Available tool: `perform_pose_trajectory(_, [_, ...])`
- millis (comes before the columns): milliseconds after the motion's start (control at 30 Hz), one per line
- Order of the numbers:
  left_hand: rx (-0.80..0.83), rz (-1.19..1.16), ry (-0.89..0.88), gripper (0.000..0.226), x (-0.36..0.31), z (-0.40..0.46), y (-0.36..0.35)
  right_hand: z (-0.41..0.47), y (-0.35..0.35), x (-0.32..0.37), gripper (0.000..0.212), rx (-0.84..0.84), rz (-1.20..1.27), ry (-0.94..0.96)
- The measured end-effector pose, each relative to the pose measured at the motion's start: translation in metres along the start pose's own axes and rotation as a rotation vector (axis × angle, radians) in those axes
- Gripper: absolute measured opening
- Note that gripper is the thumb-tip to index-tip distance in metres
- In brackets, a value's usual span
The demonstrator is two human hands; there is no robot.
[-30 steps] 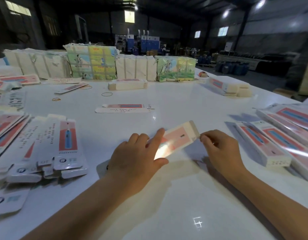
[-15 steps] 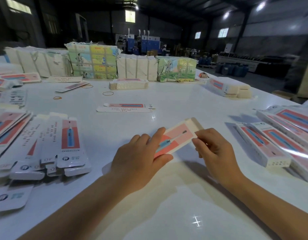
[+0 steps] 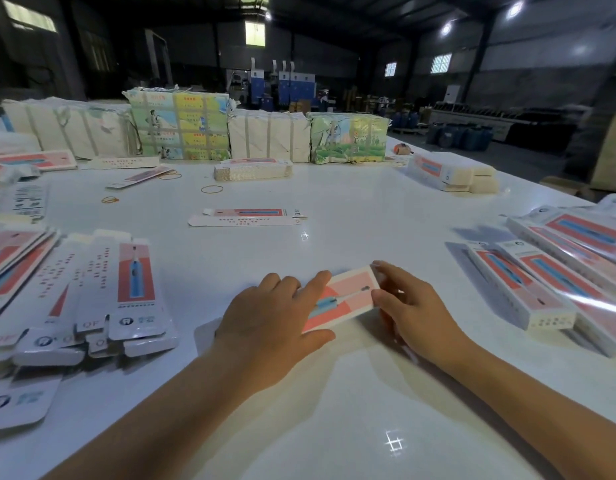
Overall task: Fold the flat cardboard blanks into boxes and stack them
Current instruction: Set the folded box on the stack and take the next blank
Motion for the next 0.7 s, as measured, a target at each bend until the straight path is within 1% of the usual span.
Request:
perform_pose_trajectory(33, [-0.005,0.0,0.003,0.077,-0.001,0.0,0.001,-0.001,0.0,0.002,0.029,-0.015,-0.026,0.048])
perform_pose_trajectory(167, [-0.016,-0.012,0.002,0.076,-0.002,0.0,0.005,-0.004,0.0,0.012,0.027,-0.042,-0.159,0.222])
perform_pose_trajectory(267, [0.017,-0.022,-0.006,0.075,-0.002,0.001,0.008,-0.008,0.0,0.014,0.04,-0.058,-0.205,0.314])
perform_pose_trajectory(367, [0.028,-0.024,-0.025,0.074,-0.004,0.001,0.014,-0.009,0.001,0.015,0.043,-0.046,-0.213,0.363])
perform_pose_trajectory(433, [0.011,-0.039,-0.024,0.074,-0.003,0.0,0.014,-0.009,0.001,0.016,0.037,-0.031,-0.235,0.379])
perform_pose_trajectory(500, [-0.006,-0.056,-0.015,0.075,-0.002,-0.001,0.015,-0.009,0.001,0.018,0.018,-0.045,-0.36,0.419])
perform_pose_trajectory(533, [-0.006,-0.058,-0.009,0.074,-0.002,-0.001,0.016,-0.009,0.004,0.018,0.02,-0.096,-0.471,0.434])
perform_pose_trajectory(567, [-0.012,-0.074,0.004,0.074,-0.001,0.0,0.018,-0.008,0.007,0.017,0.032,-0.156,-0.552,0.432])
perform_pose_trajectory(600, [-0.019,-0.096,0.023,0.075,-0.001,0.0,0.02,-0.007,0.011,0.017,0.042,-0.209,-0.564,0.418])
perform_pose_trajectory(633, [-0.03,-0.11,0.04,0.076,-0.001,0.0,0.021,-0.006,0.014,0.016,0.052,-0.232,-0.495,0.363])
perform_pose_trajectory(667, [-0.037,-0.117,0.052,0.077,0.0,0.0,0.021,-0.003,0.014,0.014,0.062,-0.208,-0.341,0.261])
perform_pose_trajectory(700, [-0.05,-0.127,0.055,0.077,0.0,0.0,0.022,0.001,0.013,0.009,0.07,-0.153,-0.117,0.108])
Point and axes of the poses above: each hand's wrist, its own z-axis towards the middle knuckle, its own y-axis out of the back of the hand, x = y × z, the point moved 4 cm from there along z, towards the middle knuckle, and after that the axes turned 7 degrees about -x, right-handed, at the moved point
